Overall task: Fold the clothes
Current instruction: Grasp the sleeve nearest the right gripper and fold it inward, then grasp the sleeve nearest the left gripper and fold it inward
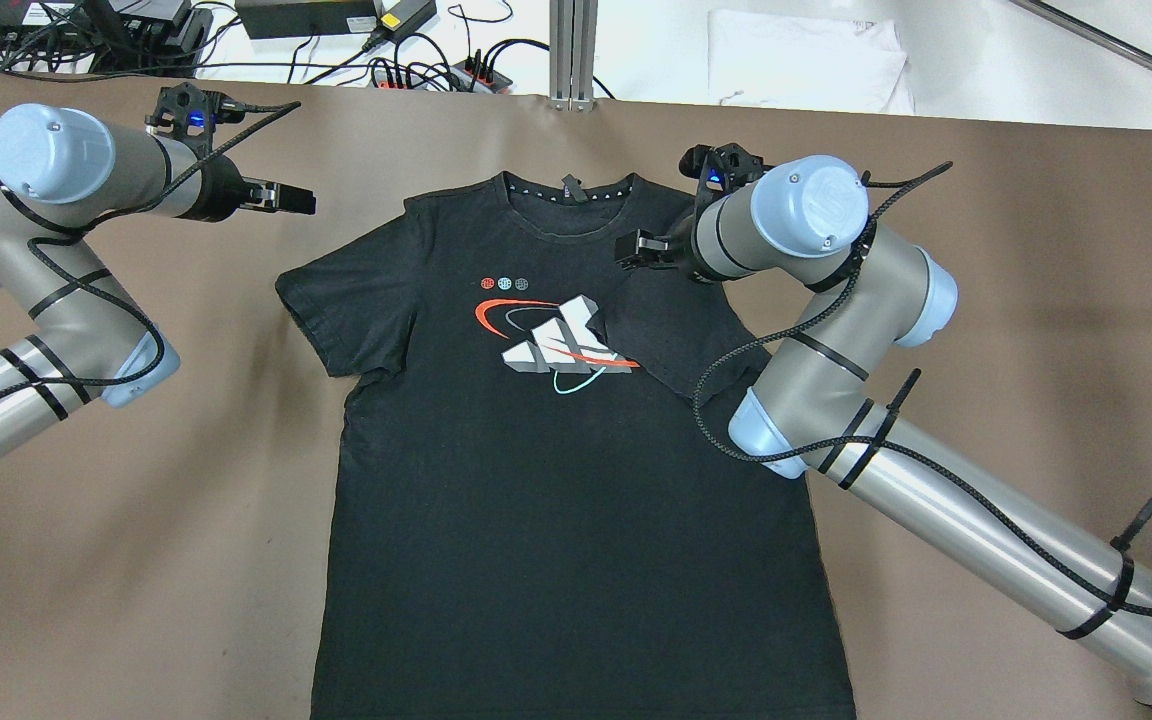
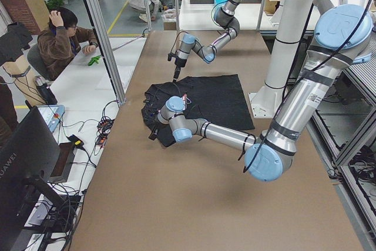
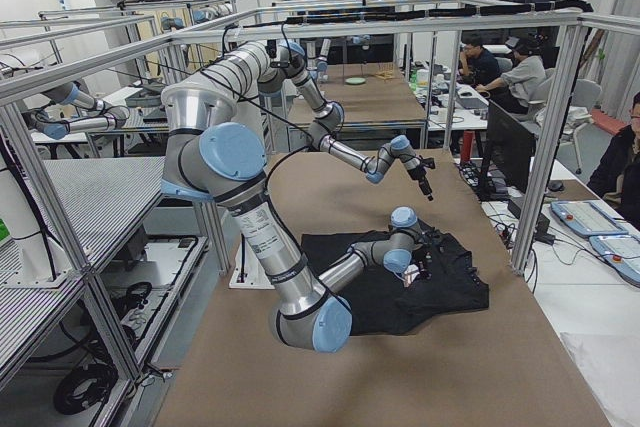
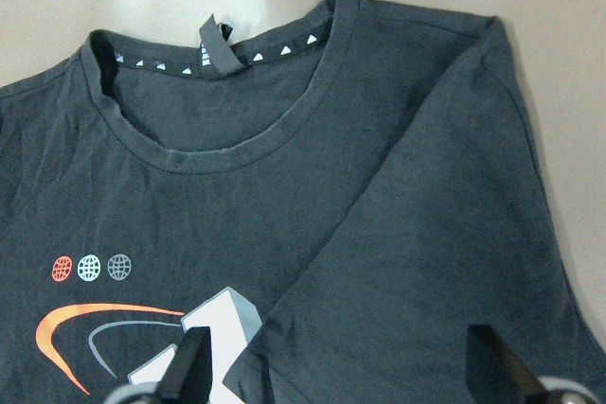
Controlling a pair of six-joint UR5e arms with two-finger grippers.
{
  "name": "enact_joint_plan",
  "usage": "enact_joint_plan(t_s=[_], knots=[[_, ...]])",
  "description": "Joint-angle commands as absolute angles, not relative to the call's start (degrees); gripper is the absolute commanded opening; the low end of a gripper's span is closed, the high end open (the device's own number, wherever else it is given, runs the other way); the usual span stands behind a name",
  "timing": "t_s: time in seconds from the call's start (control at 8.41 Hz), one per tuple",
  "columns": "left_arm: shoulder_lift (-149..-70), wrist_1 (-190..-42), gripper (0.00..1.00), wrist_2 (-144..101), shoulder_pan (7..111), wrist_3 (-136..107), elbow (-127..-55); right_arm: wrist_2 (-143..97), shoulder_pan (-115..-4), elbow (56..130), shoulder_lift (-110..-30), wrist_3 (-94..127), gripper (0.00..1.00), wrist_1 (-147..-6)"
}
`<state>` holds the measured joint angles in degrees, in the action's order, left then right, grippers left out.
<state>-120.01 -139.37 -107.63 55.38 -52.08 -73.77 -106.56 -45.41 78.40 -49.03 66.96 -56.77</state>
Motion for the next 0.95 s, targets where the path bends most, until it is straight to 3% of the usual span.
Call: enact_joint_plan(t_s=[0.0,0.48,0.83], knots=[[-117.78,-141.41,1.0,-107.4,52.39,-52.03,-74.18,-106.61,-46.76,78.4,-49.22,67.23,0.94,-56.95],[-116.54,-141.15,1.0,-107.4,51.15,-51.07,-73.48,-106.61,-46.67,78.49,-49.31,67.76,0.94,-57.22],[-116.54,-140.98,0.91,-107.4,50.36,-50.89,-73.21,-106.52,-46.41,78.57,-49.57,67.76,0.94,-57.22]])
